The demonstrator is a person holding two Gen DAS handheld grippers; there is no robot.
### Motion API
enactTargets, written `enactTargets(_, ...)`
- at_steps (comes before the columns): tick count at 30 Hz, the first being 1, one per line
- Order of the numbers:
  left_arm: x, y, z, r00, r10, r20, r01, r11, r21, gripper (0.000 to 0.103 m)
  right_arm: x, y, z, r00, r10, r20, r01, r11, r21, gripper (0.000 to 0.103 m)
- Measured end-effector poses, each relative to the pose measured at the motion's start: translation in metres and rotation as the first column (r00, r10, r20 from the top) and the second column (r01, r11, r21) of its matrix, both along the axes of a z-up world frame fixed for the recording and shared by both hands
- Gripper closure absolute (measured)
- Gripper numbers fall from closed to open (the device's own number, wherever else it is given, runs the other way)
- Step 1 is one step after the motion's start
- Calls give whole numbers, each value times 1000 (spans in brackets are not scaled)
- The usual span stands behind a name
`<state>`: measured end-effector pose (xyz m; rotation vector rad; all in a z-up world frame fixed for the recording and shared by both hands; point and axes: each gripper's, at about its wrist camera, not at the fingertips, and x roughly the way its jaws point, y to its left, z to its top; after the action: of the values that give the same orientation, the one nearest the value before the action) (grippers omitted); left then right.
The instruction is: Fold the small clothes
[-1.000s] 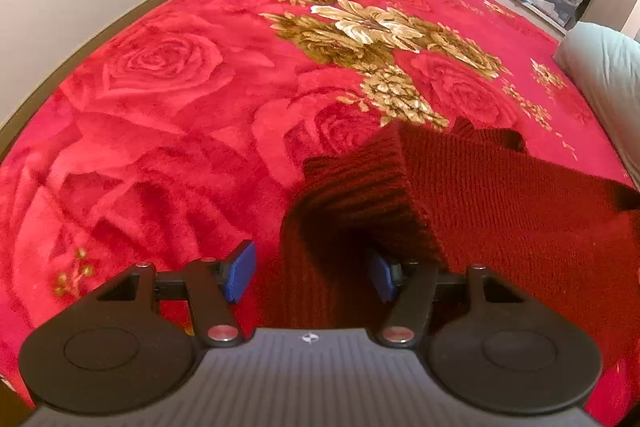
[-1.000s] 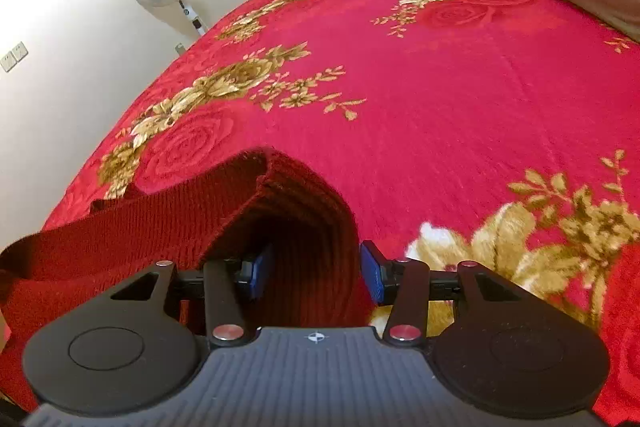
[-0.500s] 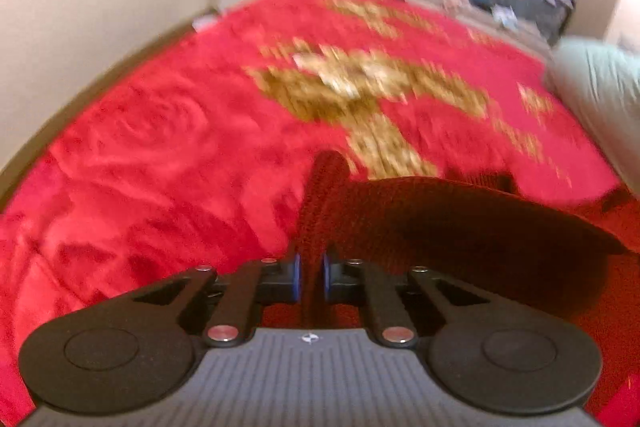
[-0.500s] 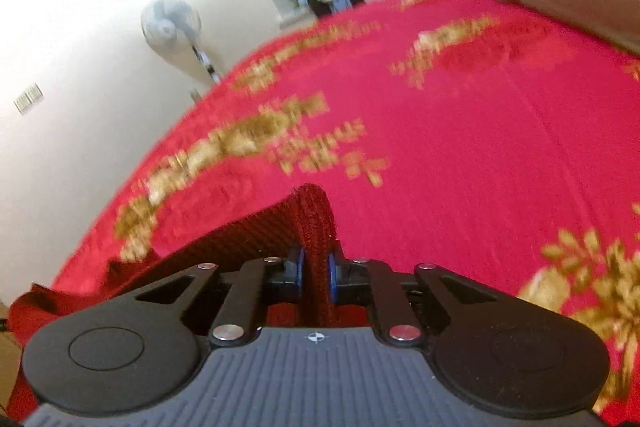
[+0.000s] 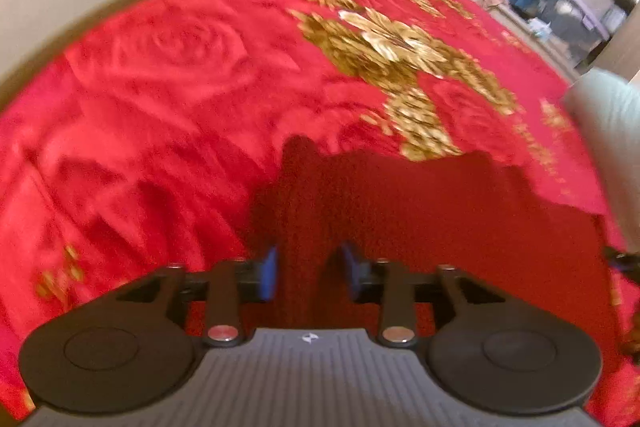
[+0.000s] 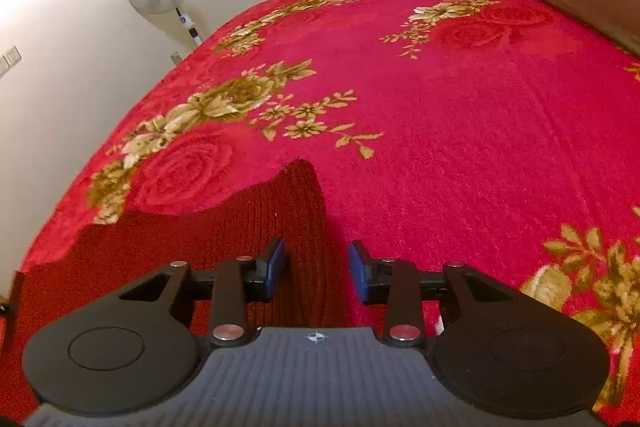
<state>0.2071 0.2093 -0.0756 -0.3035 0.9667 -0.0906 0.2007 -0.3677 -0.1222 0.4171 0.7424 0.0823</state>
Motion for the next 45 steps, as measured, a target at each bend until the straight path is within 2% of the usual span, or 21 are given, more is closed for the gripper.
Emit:
enactTargets(2,-4,4,-1,1000,-21,-18,19,998,-58,48,-4,-5,3,1000,11,-7,-11,1000,28,60)
enactTargets(5,-14,-1,-10,996,-43,-84,38,997,-69,42,-18,-4,-1,997,29,-65,-25,998,64,51)
enactTargets(7,-21,-3,-13,992,-71,-107,64,995,-74,42,-30,3,-5,990,76,-119,-69,995,68,51)
enactTargets(11,-37,-7,-12,984,-148,-103,140,987,-85,41,-60,21,7,982,130,-136,-126,991,36,51)
enactTargets(17,-74,-14,-11,964,-248,-98,247,969,-27,41,-102,30,17,974,119,-194,-122,992,-6,52)
enactTargets(20,-94,-15,-17,966,-233,-112,229,972,-47,42,-119,32,20,976,100,-195,-107,994,-29,65)
enactTargets(22,-108,-15,-19,975,-201,-95,197,979,-51,51,-131,32,21,980,72,-186,-83,995,-52,81)
enactTargets(24,-126,-15,-16,987,-150,-52,147,988,-49,91,-138,29,22,985,33,-169,-42,998,-46,88)
enactTargets(26,-147,-9,-4,998,-40,46,42,998,-45,91,-148,25,28,991,-8,-133,6,1000,-16,90)
enactTargets(28,-168,-8,7,992,21,127,-12,997,-74,91,-160,29,40,998,-38,-56,36,999,-28,91)
enactTargets(30,-173,-17,1,995,14,98,-11,999,-31,91,-168,38,49,999,-50,-4,50,997,-65,91)
enactTargets(32,-165,-25,-21,1000,13,-15,-12,999,47,88,-162,38,33,992,-96,-78,89,992,-89,91)
enactTargets(34,-160,-22,-24,998,48,-35,-47,998,48,80,-154,34,9,978,-120,-173,107,991,-81,90)
enactTargets(36,-163,-24,-12,997,74,38,-78,990,117,78,-154,34,7,974,-141,-174,130,989,-77,86)
enactTargets(37,-167,-29,-4,993,72,92,-87,981,171,77,-156,34,14,978,-148,-144,137,987,-87,86)
enactTargets(38,-172,-35,3,988,59,142,-89,973,211,78,-160,37,24,984,-156,-84,146,982,-115,76)
enactTargets(39,-178,-41,10,982,38,185,-80,971,226,78,-164,41,31,986,-165,-27,159,976,-152,57)
enactTargets(40,-183,-47,15,976,7,217,-57,973,225,78,-168,45,37,986,-163,20,163,969,-187,50)
enactTargets(41,-186,-54,17,970,-29,239,-25,975,221,78,-170,50,40,988,-141,55,150,966,-209,49)
enactTargets(43,-187,-66,14,969,-94,228,46,977,206,78,-167,57,36,995,-81,53,91,970,-225,50)
enactTargets(45,-178,-72,-5,988,-115,106,94,977,190,76,-160,65,24,999,-34,3,34,971,-237,50)
